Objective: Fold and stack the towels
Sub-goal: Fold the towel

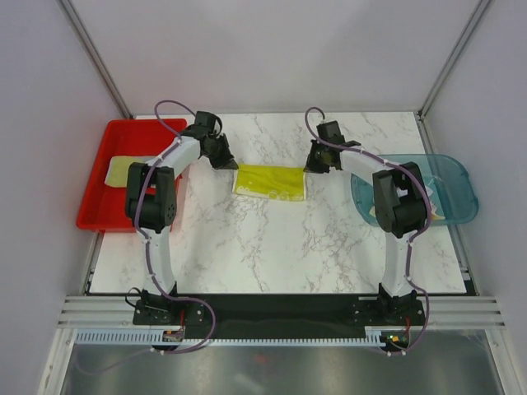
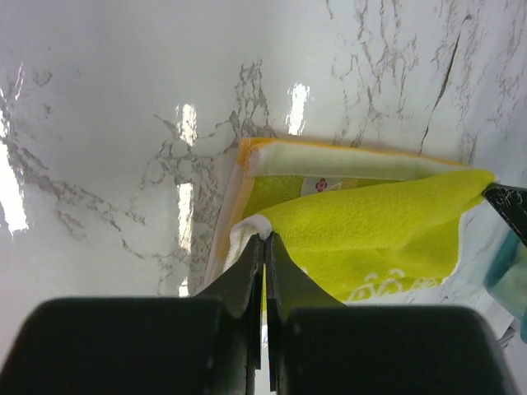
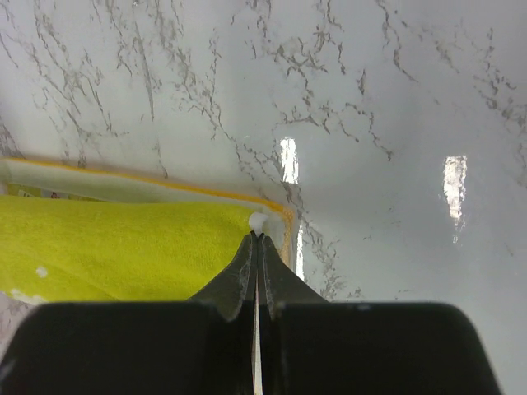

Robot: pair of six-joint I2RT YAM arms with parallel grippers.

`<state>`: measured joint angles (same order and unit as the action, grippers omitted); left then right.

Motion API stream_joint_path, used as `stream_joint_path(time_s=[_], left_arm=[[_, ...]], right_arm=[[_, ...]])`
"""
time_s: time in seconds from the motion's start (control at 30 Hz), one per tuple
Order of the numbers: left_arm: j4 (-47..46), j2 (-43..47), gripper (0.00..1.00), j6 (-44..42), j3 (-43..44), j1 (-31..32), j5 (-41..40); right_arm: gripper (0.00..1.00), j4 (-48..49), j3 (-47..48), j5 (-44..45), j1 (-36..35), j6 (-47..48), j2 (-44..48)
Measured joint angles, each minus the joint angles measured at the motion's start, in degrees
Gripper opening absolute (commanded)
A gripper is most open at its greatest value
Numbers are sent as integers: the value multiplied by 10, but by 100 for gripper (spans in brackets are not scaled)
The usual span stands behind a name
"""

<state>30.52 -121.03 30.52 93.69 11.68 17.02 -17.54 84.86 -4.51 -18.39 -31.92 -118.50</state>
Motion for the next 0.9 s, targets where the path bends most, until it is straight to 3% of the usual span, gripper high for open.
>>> stream_joint_path(time_s=[0.37,0.47,0.57,0.6,0.7,0.8,0.9], left_arm=[[-1,-34,3,-6,30,0,2],[-1,-47,8,-9,43,-1,9],[-2,-54,28,-14,55,-2,17],[-2,-55,37,-15,59,-3,20],[-3,-58,52,-19,73,-4,33],[-5,-58,59,-21,82,-5,53],[-6,-56,68,-22,86,-5,62]], right_arm=[[0,31,-26,-12,9,-15,1],[0,37,-26,-13,12,-19,1],[0,38,-26,-14,16,-22,1],[5,38,-26,-15,18,-24,1],[22,39,-28,-14,22,-29,1],[36,40,-32,-14,24,-33,2],[41,39,-40,-14,25,-33,12]])
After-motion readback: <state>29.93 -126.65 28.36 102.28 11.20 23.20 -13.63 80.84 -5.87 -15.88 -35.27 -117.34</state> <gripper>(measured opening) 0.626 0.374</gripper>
